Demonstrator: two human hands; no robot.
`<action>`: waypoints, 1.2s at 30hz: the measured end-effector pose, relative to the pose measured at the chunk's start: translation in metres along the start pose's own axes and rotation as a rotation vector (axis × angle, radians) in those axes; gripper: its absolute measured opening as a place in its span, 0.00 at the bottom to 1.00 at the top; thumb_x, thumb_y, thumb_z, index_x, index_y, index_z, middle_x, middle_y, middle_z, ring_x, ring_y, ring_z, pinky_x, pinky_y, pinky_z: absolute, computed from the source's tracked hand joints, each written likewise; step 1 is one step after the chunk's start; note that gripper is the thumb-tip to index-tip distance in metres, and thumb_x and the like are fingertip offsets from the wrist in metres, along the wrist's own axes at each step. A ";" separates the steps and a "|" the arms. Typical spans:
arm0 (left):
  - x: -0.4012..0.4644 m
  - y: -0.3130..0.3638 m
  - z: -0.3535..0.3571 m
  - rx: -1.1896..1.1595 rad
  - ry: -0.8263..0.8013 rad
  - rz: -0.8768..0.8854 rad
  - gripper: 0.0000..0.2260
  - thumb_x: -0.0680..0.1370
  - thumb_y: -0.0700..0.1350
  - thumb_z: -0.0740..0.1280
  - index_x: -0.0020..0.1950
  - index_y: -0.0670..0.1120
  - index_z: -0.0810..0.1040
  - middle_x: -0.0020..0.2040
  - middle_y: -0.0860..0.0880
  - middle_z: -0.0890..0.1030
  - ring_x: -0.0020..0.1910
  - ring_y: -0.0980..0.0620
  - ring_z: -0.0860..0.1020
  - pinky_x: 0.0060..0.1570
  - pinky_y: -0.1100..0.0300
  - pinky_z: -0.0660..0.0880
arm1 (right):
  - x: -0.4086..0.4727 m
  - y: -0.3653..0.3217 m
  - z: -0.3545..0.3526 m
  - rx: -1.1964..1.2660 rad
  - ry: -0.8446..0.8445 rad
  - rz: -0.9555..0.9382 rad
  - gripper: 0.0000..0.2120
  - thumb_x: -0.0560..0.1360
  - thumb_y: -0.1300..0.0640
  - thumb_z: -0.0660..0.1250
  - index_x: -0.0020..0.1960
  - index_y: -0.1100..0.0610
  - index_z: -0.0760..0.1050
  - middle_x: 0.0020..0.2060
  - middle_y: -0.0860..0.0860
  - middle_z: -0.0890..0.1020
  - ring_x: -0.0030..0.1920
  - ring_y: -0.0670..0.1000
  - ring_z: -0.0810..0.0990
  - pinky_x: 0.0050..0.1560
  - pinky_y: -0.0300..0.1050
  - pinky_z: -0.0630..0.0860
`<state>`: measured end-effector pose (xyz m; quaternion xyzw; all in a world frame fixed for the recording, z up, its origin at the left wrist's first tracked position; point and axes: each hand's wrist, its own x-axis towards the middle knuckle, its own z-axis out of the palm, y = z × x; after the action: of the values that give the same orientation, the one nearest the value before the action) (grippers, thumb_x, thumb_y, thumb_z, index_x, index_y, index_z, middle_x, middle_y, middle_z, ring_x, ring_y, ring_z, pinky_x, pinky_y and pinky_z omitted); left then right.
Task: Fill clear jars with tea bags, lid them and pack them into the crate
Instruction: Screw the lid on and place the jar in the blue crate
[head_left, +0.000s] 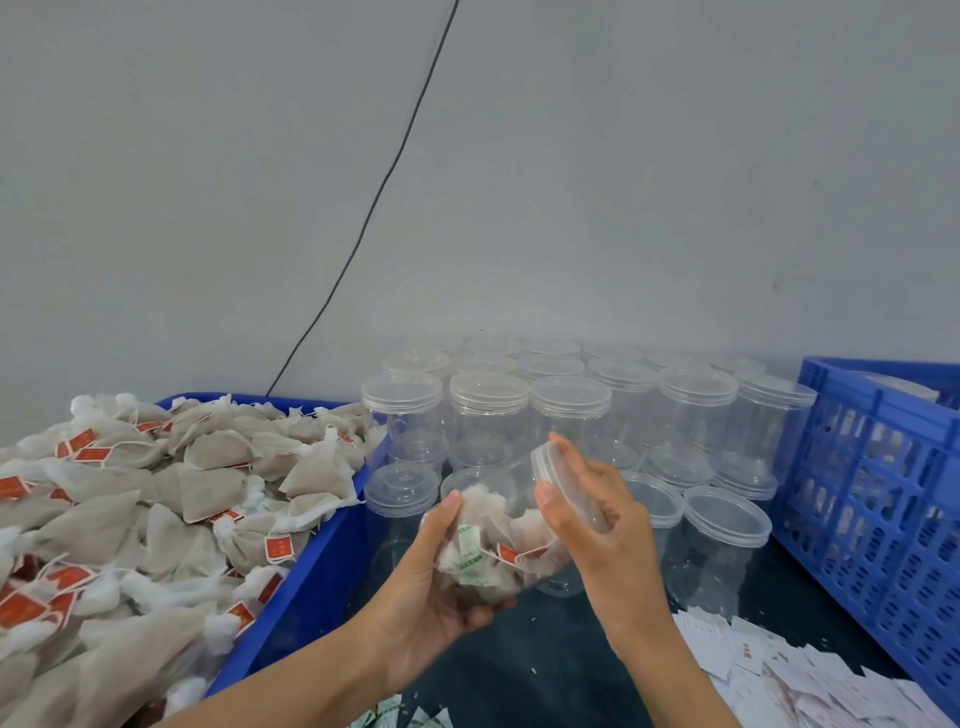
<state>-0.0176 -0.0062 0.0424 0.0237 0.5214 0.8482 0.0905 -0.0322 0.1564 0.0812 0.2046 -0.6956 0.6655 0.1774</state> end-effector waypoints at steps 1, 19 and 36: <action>-0.001 0.000 0.001 0.008 0.010 0.010 0.24 0.67 0.67 0.67 0.49 0.49 0.86 0.48 0.42 0.84 0.38 0.47 0.80 0.34 0.60 0.73 | 0.000 0.000 0.000 -0.005 0.004 0.004 0.21 0.66 0.43 0.69 0.59 0.36 0.75 0.53 0.43 0.77 0.50 0.55 0.81 0.52 0.26 0.70; -0.008 0.013 0.013 -0.292 -0.069 -0.279 0.32 0.69 0.62 0.66 0.62 0.39 0.77 0.62 0.30 0.76 0.58 0.29 0.77 0.49 0.35 0.77 | -0.021 -0.034 -0.019 0.195 -0.171 0.208 0.58 0.45 0.43 0.84 0.67 0.33 0.55 0.64 0.49 0.72 0.62 0.50 0.76 0.60 0.50 0.77; 0.058 0.053 0.198 0.682 -0.106 0.571 0.25 0.78 0.29 0.59 0.61 0.59 0.71 0.58 0.48 0.76 0.57 0.48 0.77 0.52 0.62 0.76 | 0.050 -0.102 -0.167 0.032 0.157 0.248 0.26 0.65 0.58 0.79 0.58 0.53 0.71 0.51 0.51 0.81 0.47 0.48 0.83 0.40 0.45 0.80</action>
<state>-0.0550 0.1551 0.1768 0.2387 0.7384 0.6165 -0.1335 -0.0259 0.3174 0.2031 0.0674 -0.6887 0.7074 0.1443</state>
